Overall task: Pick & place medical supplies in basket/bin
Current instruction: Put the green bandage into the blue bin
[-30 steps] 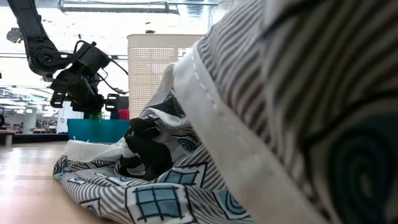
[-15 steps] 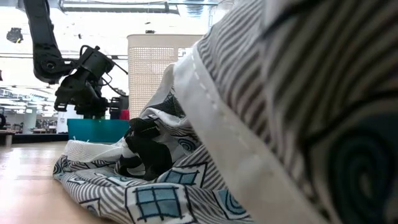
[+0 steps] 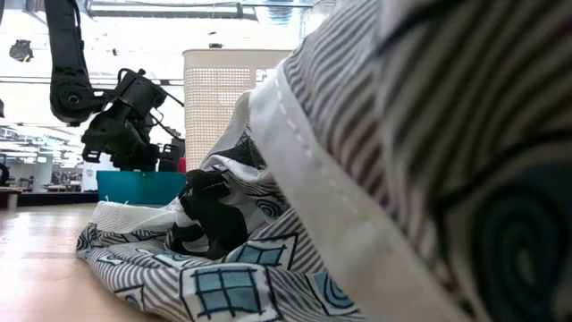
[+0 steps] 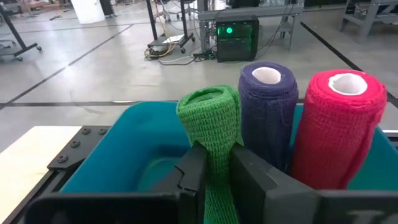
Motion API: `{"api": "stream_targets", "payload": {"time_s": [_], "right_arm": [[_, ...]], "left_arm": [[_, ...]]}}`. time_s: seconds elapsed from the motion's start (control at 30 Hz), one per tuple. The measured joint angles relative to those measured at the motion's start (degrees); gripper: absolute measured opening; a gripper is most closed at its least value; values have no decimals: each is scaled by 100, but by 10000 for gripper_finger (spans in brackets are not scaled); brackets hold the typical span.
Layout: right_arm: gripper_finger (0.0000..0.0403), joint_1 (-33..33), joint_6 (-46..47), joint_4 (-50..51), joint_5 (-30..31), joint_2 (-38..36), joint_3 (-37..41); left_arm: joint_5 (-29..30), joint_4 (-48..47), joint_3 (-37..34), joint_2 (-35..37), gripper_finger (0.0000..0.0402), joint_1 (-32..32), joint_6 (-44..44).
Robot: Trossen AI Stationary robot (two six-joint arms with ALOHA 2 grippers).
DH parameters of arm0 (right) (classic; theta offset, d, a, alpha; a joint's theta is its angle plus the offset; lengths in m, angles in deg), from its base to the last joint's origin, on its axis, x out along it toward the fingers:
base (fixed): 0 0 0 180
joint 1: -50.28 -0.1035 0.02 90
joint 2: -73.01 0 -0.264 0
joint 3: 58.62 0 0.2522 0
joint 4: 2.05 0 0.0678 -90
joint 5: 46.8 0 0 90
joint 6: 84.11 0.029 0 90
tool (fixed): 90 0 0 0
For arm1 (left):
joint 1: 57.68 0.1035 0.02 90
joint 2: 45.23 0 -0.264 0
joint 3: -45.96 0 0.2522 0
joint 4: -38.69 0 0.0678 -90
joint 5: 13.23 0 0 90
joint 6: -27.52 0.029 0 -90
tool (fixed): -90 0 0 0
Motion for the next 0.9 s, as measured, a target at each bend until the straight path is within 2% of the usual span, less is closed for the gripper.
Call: {"api": "stream_targets", "payload": {"time_s": [0.4,0.63,0.9], "right_arm": [[260,0,-19,6,-129,-2,0],[260,0,-32,2,-133,-2,0],[260,0,-114,-28,-138,-1,0]], "left_arm": [[-328,3,2,10,144,-33,-147],[-350,-81,0,360,185,-219,-45],[126,-1316,-7,1318,195,-612,-122]]}}
